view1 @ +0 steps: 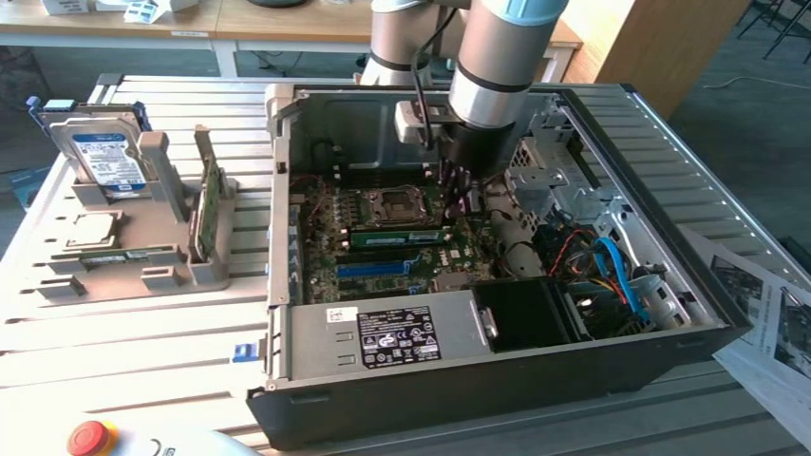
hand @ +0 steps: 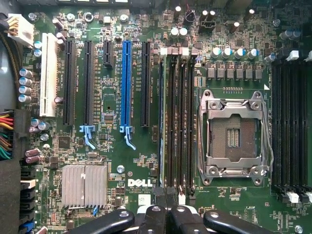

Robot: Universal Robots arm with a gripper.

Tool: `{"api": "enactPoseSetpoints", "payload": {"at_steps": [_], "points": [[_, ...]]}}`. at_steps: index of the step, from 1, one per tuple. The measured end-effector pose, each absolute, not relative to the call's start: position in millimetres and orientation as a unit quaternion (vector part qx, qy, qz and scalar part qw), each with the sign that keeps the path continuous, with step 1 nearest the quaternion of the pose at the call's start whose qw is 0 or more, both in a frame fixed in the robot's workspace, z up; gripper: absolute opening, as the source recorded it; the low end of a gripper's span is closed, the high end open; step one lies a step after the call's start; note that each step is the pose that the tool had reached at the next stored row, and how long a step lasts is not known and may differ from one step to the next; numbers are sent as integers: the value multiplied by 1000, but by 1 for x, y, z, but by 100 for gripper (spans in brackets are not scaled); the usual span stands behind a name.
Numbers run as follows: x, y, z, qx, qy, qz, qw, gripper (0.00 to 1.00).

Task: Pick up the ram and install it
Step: 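Press down the ram until it locks into place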

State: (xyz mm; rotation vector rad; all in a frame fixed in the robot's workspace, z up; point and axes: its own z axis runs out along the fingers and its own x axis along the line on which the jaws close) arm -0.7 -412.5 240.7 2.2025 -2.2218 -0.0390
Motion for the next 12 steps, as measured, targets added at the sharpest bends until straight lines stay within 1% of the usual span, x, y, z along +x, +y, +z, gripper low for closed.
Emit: {"api": "enactPoseSetpoints", "payload": {"at_steps": [12], "points": [[-26,-409,240,704,-710,-11,5,11]]}}
